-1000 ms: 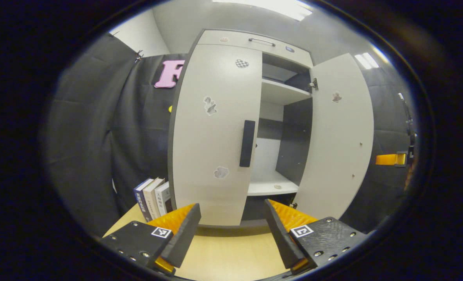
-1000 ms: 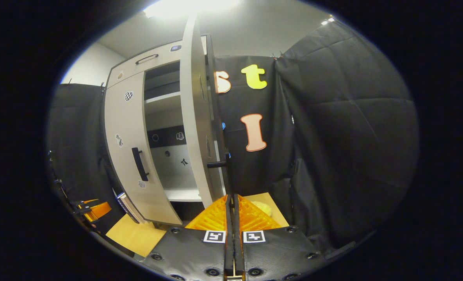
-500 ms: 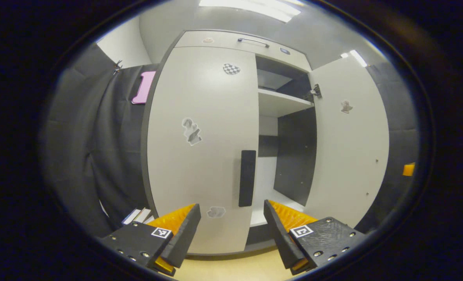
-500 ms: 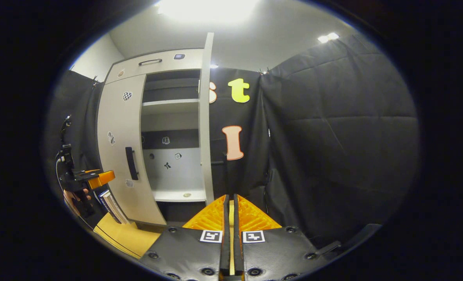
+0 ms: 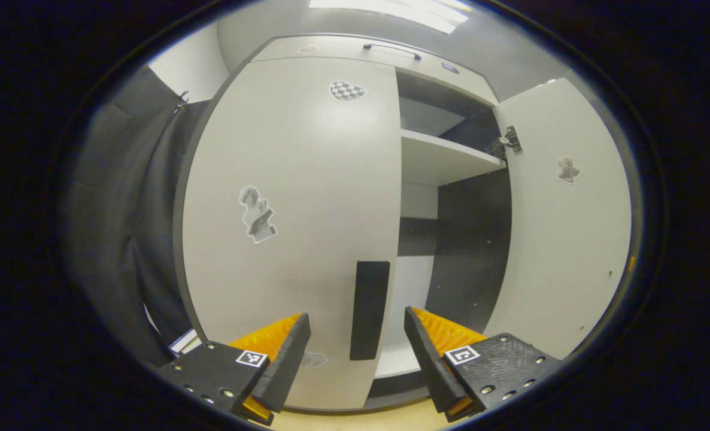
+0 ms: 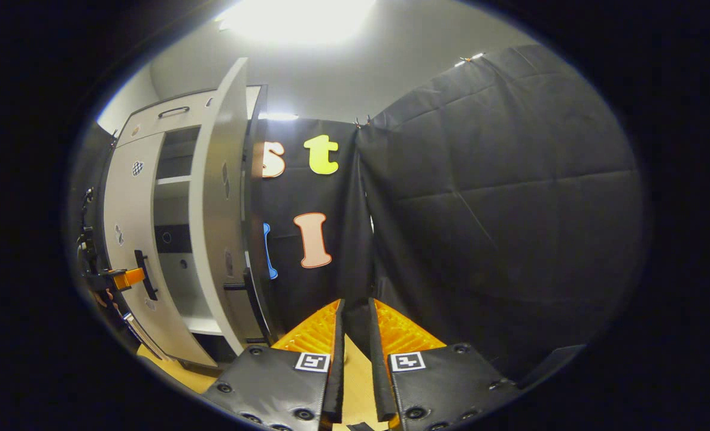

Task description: Open the right door of the double-door shoe cabinet with the right hand, and open the left door with the left hand.

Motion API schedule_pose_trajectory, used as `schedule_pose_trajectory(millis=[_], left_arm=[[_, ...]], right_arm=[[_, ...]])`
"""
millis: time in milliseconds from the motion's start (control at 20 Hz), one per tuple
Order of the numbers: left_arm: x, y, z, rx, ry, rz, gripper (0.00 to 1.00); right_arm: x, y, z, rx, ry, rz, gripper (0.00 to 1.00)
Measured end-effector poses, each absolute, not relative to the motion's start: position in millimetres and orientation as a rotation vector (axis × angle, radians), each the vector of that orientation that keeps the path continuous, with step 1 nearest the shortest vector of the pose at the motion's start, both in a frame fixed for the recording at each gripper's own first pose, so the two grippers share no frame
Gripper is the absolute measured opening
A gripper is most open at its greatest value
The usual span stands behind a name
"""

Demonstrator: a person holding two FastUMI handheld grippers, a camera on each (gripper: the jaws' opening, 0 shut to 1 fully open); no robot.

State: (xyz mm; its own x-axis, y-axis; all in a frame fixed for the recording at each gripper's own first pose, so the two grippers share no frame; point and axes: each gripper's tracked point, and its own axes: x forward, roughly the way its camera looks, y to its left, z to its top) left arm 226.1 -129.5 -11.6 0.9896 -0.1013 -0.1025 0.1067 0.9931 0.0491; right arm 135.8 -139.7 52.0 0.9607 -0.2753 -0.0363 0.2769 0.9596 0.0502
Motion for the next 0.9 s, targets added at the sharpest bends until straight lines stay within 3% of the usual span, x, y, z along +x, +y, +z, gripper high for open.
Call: schedule_pose_trajectory(millis=[100, 150, 250, 300, 350, 450, 600, 650, 700, 800, 900], left_arm=[[240.4, -134.4, -16.3, 0.074, 0.106, -0.078, 0.93], [245.2, -136.8, -19.0, 0.078, 0.108, -0.063, 0.93], [254.2, -140.4, -24.9, 0.070, 0.120, -0.052, 0.93], [257.5, -137.0, -26.3, 0.061, 0.118, -0.020, 0.81], [262.1, -137.8, -26.3, 0.048, 0.118, -0.011, 0.70], [266.9, -139.0, -25.1, 0.033, 0.120, -0.002, 0.63], [267.1, -139.2, -16.6, 0.028, 0.083, 0.043, 0.39], [266.4, -139.6, -15.1, 0.040, 0.078, 0.060, 0.39], [265.2, -139.5, -17.4, 0.066, 0.080, 0.081, 0.29], [265.0, -140.0, -18.2, 0.127, 0.077, 0.119, 0.28], [265.6, -138.9, -21.0, 0.128, 0.076, 0.134, 0.21]], right_arm=[[150.9, -151.4, 46.9, 0.056, 0.036, -0.282, 0.29], [159.5, -157.7, 43.9, 0.050, 0.037, -0.282, 0.29], [174.2, -169.4, 36.7, 0.038, 0.047, -0.281, 0.39], [181.9, -171.5, 33.8, 0.039, 0.051, -0.271, 0.55], [191.2, -176.7, 30.5, 0.044, 0.054, -0.266, 0.56], [205.6, -182.7, 24.9, 0.055, 0.060, -0.247, 0.72], [225.4, -193.5, 11.4, 0.061, 0.085, -0.228, 0.93], [233.1, -195.8, 9.2, 0.067, 0.091, -0.216, 0.98], [239.0, -197.7, 6.9, 0.074, 0.094, -0.201, 0.98], [250.9, -200.2, 1.9, 0.087, 0.101, -0.170, 0.98], [263.1, -200.8, -0.7, 0.091, 0.104, -0.140, 0.98]])
